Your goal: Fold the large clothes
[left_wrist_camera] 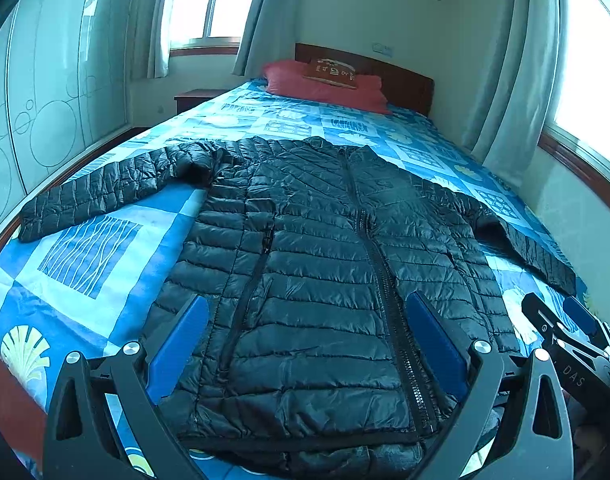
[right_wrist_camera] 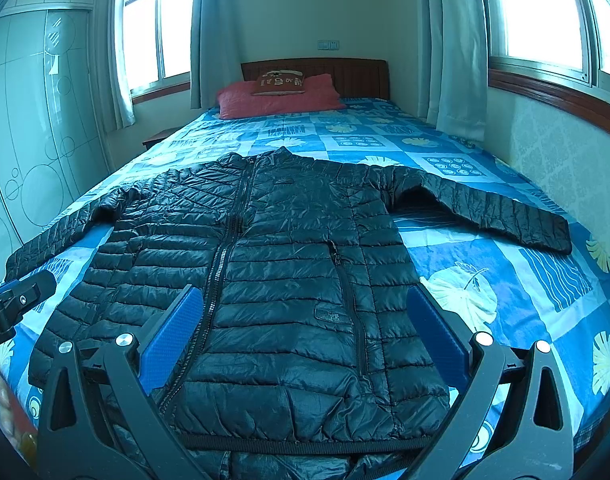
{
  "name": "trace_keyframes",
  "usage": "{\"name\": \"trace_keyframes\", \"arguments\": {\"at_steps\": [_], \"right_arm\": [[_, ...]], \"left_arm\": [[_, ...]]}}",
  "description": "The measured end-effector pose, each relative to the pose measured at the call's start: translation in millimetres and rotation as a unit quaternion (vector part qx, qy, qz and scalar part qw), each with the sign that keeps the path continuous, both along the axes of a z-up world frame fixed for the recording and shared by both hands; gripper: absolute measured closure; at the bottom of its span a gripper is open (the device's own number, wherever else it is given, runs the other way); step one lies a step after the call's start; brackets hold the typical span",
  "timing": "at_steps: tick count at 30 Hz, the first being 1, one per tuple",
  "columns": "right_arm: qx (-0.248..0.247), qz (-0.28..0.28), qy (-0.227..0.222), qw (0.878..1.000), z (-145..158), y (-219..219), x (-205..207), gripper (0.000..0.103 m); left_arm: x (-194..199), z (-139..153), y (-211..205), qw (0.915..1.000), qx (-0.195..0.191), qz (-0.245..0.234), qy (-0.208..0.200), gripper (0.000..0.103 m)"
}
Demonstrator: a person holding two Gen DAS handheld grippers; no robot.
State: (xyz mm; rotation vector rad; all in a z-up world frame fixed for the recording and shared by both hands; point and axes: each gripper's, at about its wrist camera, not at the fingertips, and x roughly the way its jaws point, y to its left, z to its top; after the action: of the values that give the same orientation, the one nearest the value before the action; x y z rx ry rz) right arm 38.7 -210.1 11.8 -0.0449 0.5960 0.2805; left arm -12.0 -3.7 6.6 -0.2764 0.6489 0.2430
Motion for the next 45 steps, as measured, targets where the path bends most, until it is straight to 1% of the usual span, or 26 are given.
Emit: {"name": "trace_keyframes", "arguments": {"at_steps": [35,45], "right_arm": [[-0.002,0.000,0.000,1.000,-2.5,0.5,-1.7,0.002],[-0.002,0.000,-0.001,1.000,-3.8,0.1,-2.7,0.002]], "left_arm": [[-2.0,-0.9,0.8,1.0000,0.001,0.000,0.000,0.005],[-6.5,1.9,5.5,1.0000,0.008,0.001,-0.004,0.005]]}}
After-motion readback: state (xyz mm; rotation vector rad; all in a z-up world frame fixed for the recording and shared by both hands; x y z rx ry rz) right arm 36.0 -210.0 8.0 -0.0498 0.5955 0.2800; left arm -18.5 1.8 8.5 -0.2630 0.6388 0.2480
